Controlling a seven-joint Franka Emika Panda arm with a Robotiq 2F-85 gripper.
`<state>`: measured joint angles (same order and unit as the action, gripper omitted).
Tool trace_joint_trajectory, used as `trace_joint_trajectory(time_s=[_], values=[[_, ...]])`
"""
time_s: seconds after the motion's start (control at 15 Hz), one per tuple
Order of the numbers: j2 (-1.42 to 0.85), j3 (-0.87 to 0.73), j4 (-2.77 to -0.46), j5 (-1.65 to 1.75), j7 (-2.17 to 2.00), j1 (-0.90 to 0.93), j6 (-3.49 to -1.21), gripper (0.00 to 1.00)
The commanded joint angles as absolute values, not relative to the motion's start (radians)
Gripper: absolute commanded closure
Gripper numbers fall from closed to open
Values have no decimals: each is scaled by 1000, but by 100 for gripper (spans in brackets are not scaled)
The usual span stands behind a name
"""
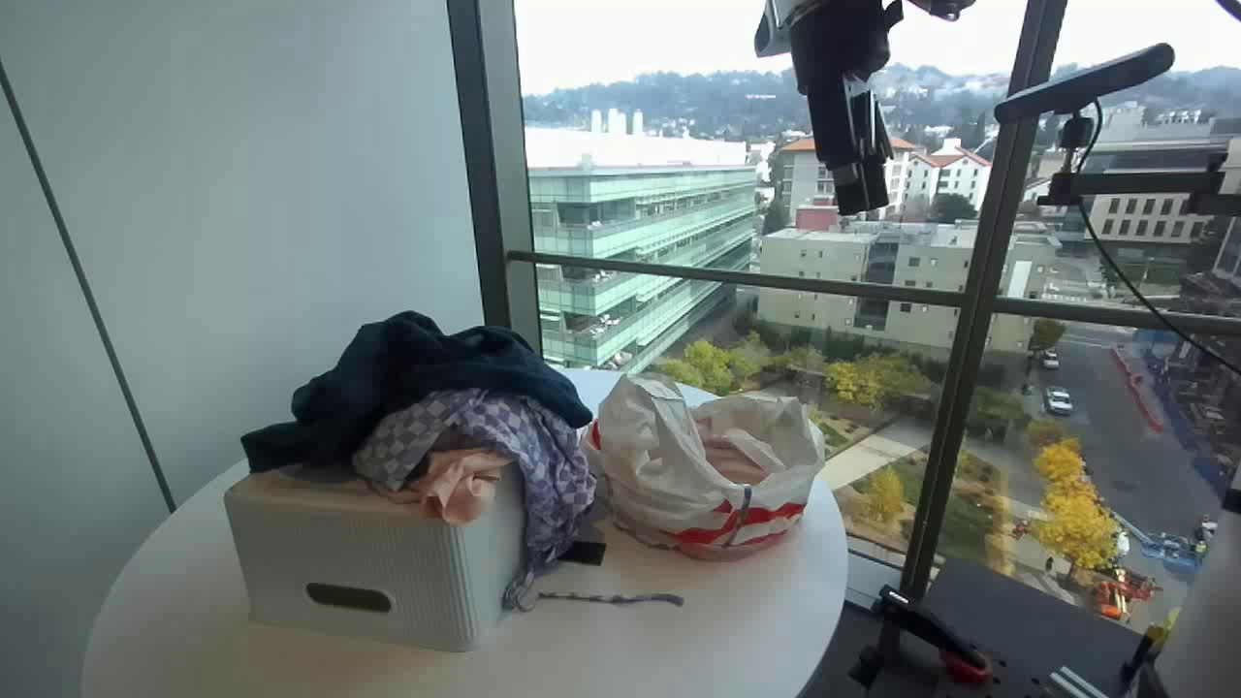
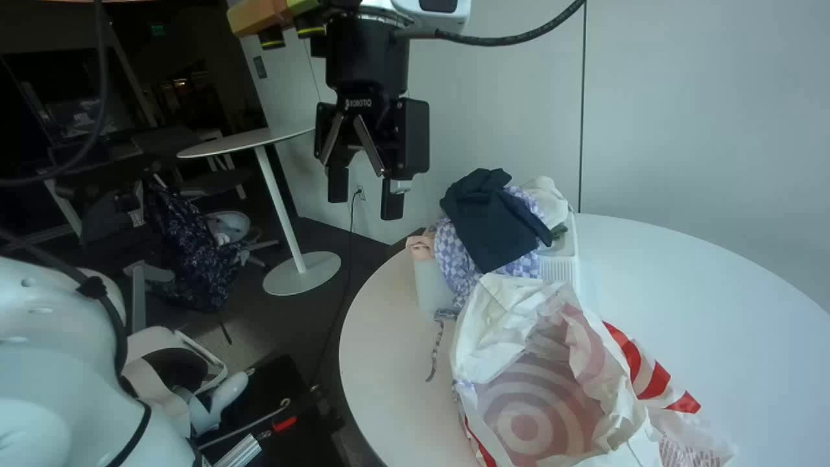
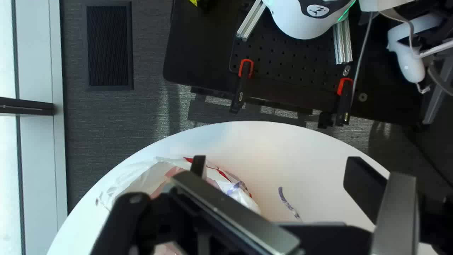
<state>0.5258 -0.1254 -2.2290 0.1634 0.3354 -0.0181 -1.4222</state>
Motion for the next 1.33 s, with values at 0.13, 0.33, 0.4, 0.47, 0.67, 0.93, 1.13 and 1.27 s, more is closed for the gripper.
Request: trace_joint_trajectory(time_s=[0.13, 0.33, 0.4, 0.47, 0.67, 0.93, 1.13, 1.27], values=[[529, -128, -2224, 164, 334, -14, -1420, 0], [529, -128, -2223, 164, 334, -14, -1420, 0], [529, -128, -2223, 164, 334, -14, -1420, 0], [520, -126, -2224, 158, 339, -7, -1432, 0], [461, -98, -2211, 120, 357, 41, -1499, 0], [323, -21, -2153, 71, 359, 123, -1663, 0], [183, 48, -2070, 56, 351, 167, -1788, 0], [79, 88, -1995, 53, 364, 186, -1836, 0]])
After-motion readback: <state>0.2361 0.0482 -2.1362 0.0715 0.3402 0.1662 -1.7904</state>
